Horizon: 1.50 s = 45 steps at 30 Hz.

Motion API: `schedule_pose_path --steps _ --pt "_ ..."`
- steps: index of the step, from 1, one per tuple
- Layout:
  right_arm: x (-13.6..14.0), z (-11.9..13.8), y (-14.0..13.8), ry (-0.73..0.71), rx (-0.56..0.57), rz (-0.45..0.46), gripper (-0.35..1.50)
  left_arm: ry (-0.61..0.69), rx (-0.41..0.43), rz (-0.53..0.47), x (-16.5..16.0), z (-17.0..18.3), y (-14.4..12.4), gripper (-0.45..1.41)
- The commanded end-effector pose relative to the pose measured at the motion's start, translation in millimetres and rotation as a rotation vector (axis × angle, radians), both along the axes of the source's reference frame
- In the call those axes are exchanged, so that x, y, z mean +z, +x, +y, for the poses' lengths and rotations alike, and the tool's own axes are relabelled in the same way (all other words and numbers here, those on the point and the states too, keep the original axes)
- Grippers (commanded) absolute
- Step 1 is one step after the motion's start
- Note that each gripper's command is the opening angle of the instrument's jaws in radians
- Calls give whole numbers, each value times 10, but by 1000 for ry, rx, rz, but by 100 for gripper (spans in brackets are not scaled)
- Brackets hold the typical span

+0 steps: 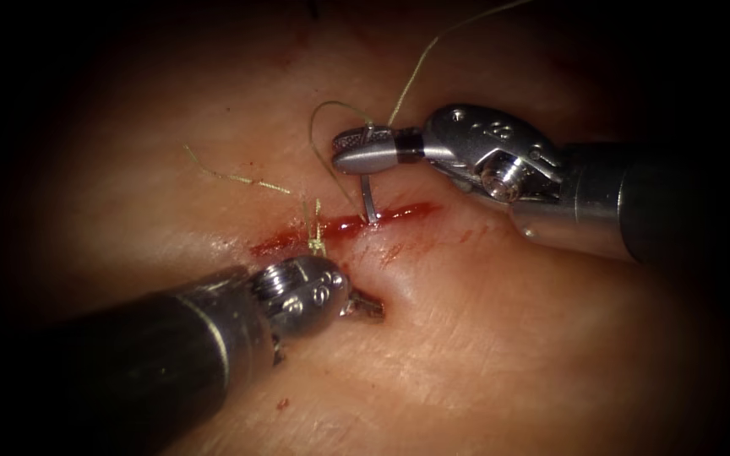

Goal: Wound Closure

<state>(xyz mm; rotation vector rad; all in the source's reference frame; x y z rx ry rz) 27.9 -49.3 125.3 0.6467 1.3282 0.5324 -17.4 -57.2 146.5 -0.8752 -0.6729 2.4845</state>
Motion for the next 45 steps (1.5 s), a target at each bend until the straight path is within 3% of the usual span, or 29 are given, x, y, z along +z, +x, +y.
schedule_pose_path --steps 1,45 --pt "4 5 7 -12 1 1 -35 1 -8 -7 7 1 -5 -3" --pt "4 36 19 30 55 -32 -35 10 13 -7 42 -22 20 -4"
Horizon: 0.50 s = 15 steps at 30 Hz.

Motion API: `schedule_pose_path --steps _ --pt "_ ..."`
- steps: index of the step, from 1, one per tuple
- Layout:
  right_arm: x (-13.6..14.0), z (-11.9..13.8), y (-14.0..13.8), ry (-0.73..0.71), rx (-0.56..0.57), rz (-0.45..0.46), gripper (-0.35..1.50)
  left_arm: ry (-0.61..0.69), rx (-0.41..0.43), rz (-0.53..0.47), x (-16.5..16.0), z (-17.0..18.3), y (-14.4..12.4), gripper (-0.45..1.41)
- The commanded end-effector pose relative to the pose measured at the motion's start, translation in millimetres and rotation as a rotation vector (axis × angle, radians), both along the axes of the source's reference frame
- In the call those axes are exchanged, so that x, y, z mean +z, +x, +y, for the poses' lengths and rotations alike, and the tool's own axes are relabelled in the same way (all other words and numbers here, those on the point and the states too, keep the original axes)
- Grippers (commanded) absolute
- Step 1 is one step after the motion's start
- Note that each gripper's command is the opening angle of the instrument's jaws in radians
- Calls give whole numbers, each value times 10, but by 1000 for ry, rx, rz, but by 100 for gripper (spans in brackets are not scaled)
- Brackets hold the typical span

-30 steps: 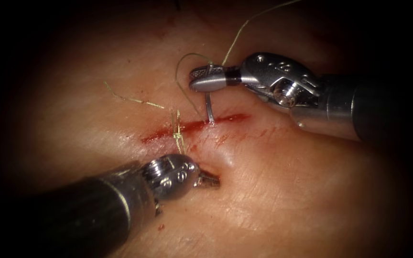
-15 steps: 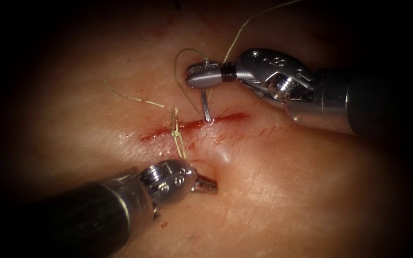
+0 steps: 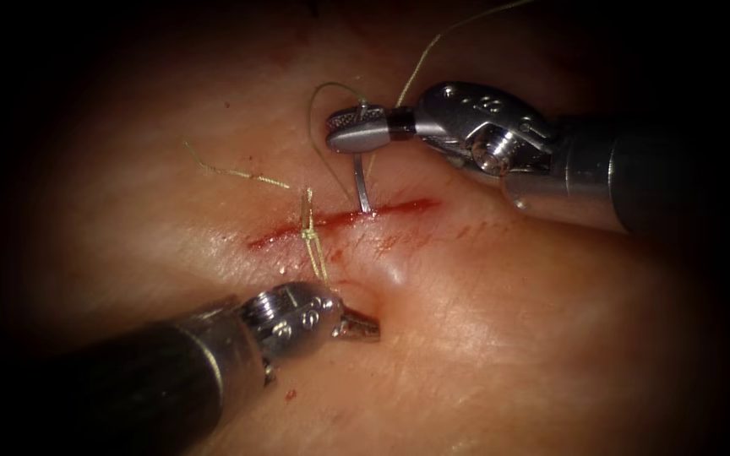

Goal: Wound Closure

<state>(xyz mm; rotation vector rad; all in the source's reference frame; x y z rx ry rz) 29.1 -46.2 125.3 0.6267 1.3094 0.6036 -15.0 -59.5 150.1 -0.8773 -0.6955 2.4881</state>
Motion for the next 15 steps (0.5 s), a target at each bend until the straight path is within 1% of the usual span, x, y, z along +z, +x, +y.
schedule_pose_path --steps 1,12,15 --pt "4 6 8 0 5 2 -35 -1 0 -1 7 1 -4 -4" --pt "2 10 11 8 21 -6 -35 -2 2 -2 8 1 -2 -4" --pt "1 12 11 9 14 -23 -35 -2 2 -5 8 1 -1 -4"
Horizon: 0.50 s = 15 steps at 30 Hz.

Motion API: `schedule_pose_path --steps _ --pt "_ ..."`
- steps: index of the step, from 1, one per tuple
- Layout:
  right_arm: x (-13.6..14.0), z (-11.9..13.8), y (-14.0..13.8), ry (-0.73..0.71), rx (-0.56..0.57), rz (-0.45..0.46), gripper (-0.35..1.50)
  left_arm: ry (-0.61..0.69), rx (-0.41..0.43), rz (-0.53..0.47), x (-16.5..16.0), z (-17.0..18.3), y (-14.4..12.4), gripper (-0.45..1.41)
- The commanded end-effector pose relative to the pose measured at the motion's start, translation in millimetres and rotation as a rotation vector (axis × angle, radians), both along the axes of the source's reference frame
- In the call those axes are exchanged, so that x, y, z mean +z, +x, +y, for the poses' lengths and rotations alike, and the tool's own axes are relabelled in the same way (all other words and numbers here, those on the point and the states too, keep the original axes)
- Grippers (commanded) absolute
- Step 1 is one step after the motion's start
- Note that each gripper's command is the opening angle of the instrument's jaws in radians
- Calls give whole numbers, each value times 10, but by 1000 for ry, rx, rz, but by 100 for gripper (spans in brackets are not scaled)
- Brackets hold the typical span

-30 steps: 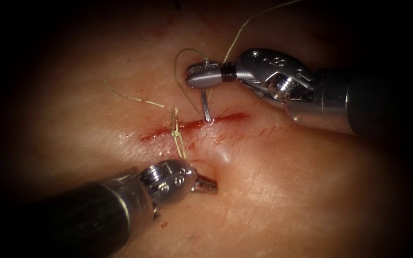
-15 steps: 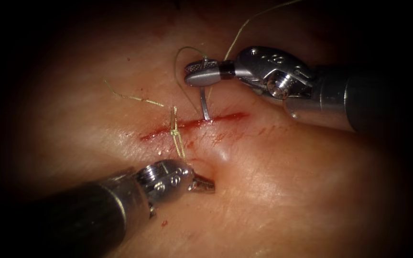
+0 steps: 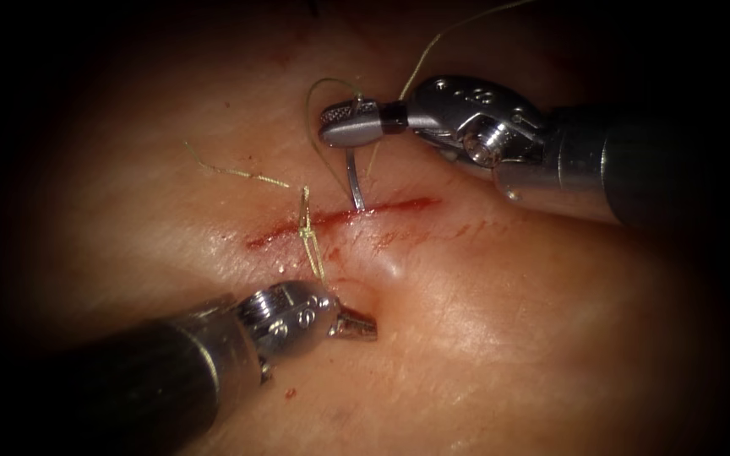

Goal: Wound Closure

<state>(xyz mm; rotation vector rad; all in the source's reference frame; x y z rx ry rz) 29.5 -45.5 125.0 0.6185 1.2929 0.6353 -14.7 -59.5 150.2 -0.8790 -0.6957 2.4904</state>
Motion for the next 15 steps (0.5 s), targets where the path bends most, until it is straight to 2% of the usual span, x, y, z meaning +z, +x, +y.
schedule_pose_path --steps 1,5,15 --pt "4 5 7 -6 -8 -6 -35 -1 1 -1 7 1 -3 -4" --pt "6 6 9 74 -5 -39 -35 -1 4 4 7 1 -3 -4" --pt "7 19 16 93 -16 -53 -35 -6 1 6 11 -3 -3 -8"
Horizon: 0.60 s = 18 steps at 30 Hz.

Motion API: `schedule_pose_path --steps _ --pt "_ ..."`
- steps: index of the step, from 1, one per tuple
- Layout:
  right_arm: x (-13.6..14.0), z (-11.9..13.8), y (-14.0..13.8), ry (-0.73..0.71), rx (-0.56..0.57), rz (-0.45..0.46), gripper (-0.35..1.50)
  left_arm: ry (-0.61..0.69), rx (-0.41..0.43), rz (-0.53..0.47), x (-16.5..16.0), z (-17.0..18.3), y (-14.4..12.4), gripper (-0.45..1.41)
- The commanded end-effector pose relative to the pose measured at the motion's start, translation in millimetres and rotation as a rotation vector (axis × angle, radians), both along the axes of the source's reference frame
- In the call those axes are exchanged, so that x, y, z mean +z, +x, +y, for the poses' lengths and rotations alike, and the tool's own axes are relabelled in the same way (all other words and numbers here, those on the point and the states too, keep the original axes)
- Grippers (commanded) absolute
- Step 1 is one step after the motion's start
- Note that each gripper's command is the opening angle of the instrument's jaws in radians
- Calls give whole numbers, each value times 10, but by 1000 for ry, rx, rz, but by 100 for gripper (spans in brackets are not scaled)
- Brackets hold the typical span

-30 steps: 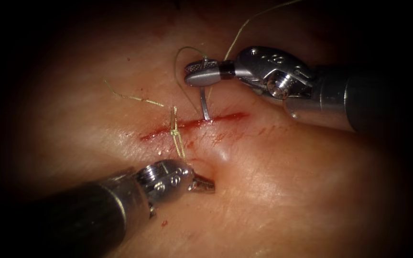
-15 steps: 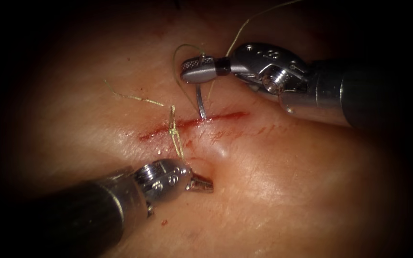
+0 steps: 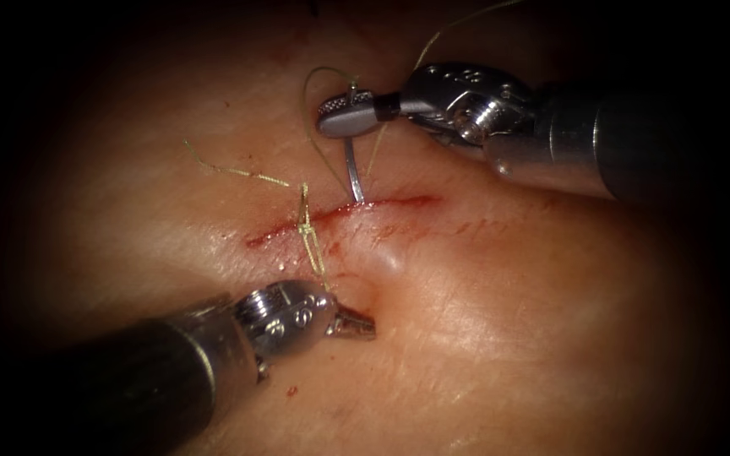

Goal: Wound Closure

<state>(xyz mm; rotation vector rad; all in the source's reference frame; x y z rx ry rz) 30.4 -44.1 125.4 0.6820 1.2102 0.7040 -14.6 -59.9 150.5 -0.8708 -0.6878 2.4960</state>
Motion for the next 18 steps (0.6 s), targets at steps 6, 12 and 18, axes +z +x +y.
schedule_pose_path --steps 6,12,18 --pt "3 9 6 31 -51 11 -35 -2 2 1 8 1 -5 -8" --pt "0 16 5 137 -129 7 -35 -2 2 1 8 1 -4 -6" --pt "-3 6 7 312 -224 -8 -35 -3 6 9 9 2 -4 -6"
